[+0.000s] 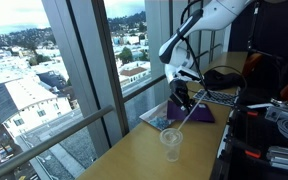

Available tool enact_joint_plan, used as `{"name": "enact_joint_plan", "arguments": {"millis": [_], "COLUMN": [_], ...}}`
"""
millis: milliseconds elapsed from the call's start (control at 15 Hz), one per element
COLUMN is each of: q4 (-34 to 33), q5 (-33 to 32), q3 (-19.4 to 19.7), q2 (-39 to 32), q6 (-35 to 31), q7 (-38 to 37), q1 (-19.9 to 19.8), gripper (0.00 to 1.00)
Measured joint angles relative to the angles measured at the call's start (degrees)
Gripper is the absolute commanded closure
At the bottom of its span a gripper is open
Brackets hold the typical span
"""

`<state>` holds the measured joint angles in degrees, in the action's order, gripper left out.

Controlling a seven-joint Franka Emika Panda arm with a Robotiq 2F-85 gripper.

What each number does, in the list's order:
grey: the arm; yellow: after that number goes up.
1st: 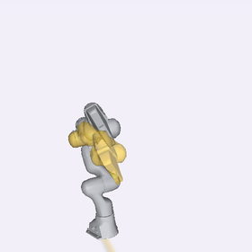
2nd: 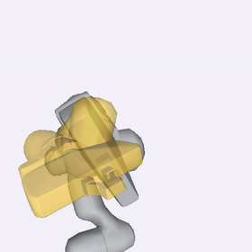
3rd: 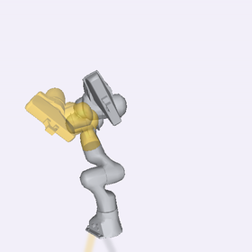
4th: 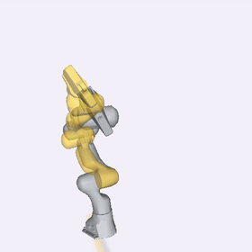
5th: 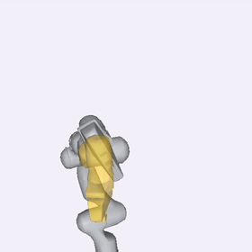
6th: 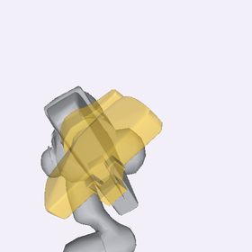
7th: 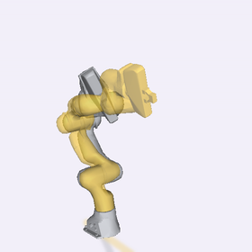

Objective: Put the straw inside the plastic cup

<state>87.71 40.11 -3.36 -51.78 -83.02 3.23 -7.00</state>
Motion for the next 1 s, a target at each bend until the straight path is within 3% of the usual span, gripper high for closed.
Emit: {"name": "enact_joint_plan", "arguments": {"millis": [1000], "q4": [-6.8], "q5": [0.0], "q3": [-1.1], "q2": [-4.8], "q6": [0.1], "q7": [4.8], "q1": [-0.1], "gripper": [1.00]}}
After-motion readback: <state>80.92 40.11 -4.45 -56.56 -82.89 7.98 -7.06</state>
